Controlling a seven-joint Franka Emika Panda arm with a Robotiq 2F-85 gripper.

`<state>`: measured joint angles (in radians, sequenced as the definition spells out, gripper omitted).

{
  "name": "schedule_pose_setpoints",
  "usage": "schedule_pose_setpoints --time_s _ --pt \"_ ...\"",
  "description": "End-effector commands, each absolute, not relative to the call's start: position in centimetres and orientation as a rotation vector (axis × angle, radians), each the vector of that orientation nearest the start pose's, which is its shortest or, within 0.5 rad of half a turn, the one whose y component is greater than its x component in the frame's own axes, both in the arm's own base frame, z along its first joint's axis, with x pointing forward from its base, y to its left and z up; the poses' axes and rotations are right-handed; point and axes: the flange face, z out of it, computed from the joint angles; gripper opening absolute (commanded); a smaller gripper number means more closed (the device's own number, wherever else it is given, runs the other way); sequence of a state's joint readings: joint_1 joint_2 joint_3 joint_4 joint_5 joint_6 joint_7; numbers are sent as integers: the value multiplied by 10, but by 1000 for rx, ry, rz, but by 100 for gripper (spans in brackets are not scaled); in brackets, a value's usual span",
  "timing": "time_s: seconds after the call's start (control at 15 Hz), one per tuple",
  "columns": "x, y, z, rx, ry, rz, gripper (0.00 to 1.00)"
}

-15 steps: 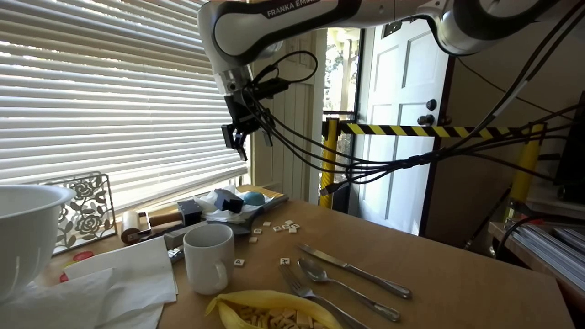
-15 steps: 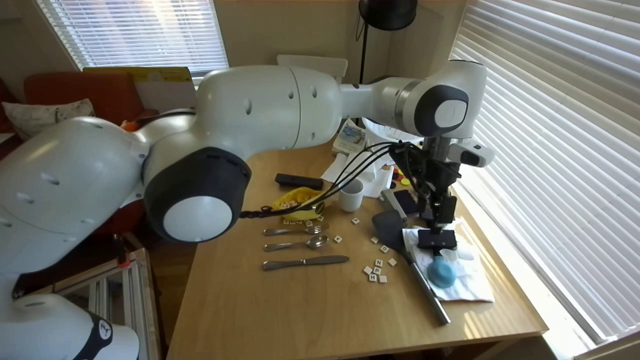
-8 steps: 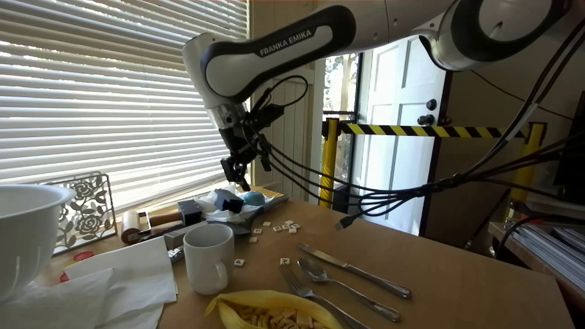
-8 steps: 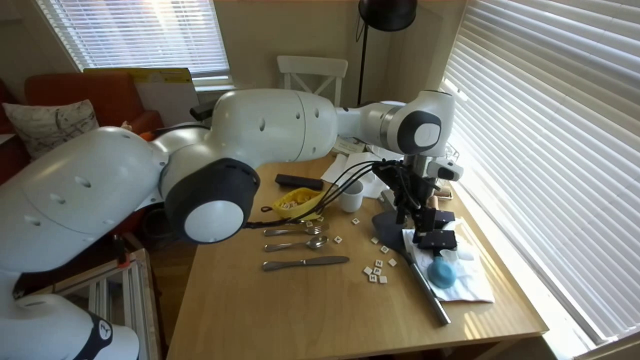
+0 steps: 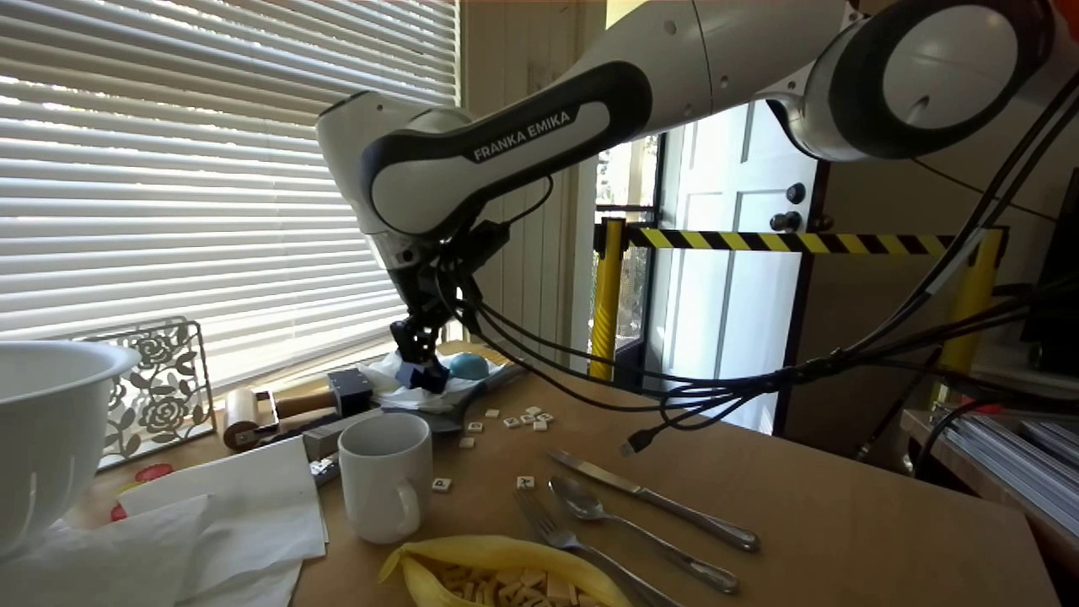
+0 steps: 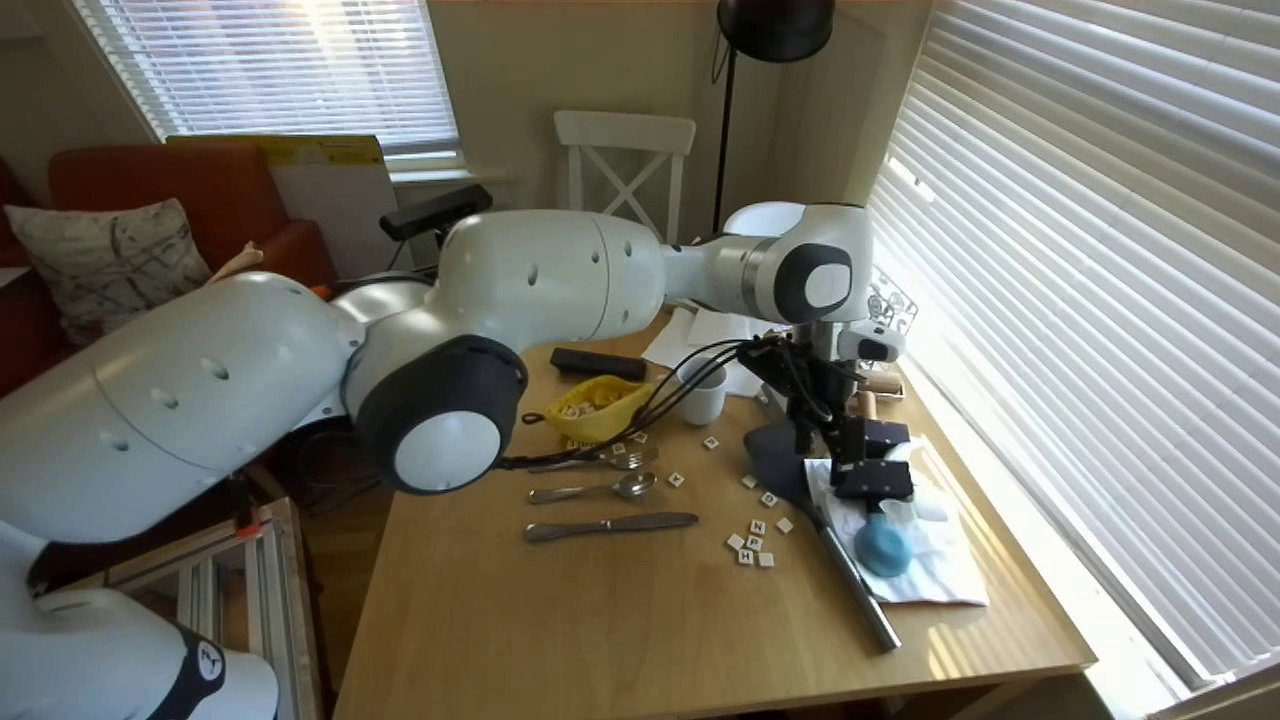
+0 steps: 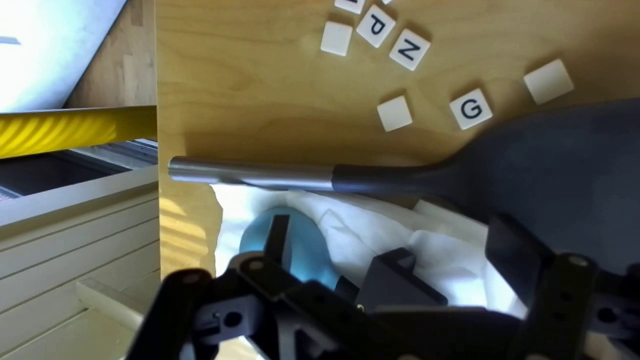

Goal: Move the blue and black object to the table

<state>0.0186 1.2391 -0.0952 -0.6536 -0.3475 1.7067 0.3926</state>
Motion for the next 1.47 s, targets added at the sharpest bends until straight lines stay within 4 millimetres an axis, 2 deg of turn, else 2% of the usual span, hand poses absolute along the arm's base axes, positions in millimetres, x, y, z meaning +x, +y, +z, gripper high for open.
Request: schedule_pose_setpoints --time_s 0.0,0.33,0.4,0.6,0.67,0.73,0.8,1.0,1.4 --pt "791 -47 204 -3614 646 76 100" --pt "791 -57 197 -3629 721 65 100" --pt "790 -58 195 -3634 725 70 92" --pt "789 -60 187 -3648 711 85 79" --pt "788 -59 184 -3645 693 99 83" --pt "787 -58 182 -3645 668 126 80" --pt "787 -56 181 -3645 654 138 83" --pt "787 -53 179 -3646 629 137 82" --pt "790 -37 180 -3678 555 93 86"
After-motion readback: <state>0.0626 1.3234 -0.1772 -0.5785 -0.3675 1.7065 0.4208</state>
